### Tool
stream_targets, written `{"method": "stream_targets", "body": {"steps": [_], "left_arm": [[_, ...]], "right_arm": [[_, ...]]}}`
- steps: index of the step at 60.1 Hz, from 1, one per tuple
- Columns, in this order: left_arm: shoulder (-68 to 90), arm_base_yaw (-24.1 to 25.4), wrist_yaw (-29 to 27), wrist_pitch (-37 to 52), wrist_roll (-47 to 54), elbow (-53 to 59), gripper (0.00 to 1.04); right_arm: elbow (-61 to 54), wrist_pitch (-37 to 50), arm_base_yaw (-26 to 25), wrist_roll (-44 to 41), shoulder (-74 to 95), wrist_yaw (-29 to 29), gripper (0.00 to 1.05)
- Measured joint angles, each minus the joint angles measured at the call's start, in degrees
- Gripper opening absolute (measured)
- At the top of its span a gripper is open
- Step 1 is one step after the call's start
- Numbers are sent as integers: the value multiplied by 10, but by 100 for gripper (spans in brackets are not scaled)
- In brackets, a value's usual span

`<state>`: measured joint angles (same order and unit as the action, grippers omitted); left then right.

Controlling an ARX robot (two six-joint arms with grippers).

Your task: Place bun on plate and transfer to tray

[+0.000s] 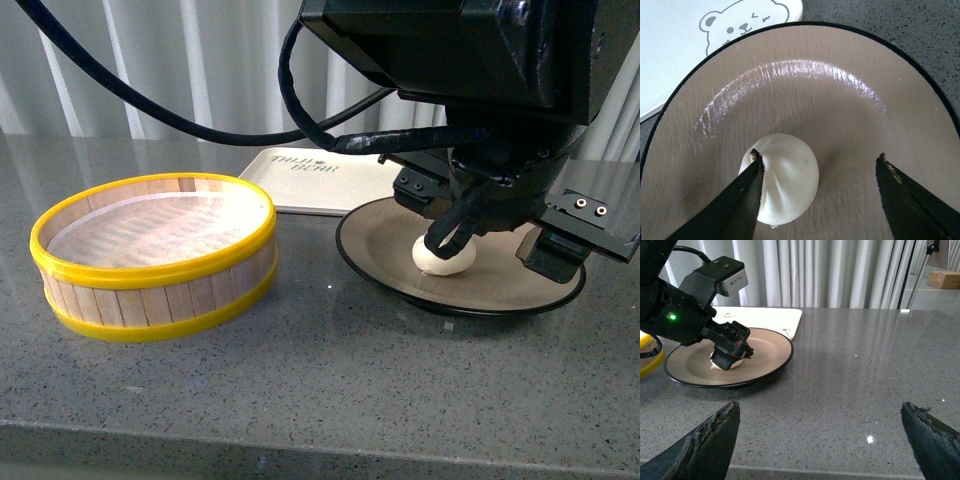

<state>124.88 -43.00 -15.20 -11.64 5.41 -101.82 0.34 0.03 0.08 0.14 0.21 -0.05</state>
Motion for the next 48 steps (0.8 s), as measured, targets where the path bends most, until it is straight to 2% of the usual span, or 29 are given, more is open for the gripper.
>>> {"method": "stream_targets", "body": {"steps": [9, 24, 40, 48], "left_arm": [[-9, 7, 2, 0, -2, 0, 100], [-67, 32, 4, 20, -18, 28, 98], [-183, 104, -27, 39, -40, 90, 98], [-185, 106, -24, 40, -41, 96, 98]], "right_arm": [[0, 0, 0, 0, 0, 0, 96], [0, 0, 0, 0, 0, 0, 96], [0, 0, 0, 0, 0, 0, 96], [0, 0, 0, 0, 0, 0, 96]]}}
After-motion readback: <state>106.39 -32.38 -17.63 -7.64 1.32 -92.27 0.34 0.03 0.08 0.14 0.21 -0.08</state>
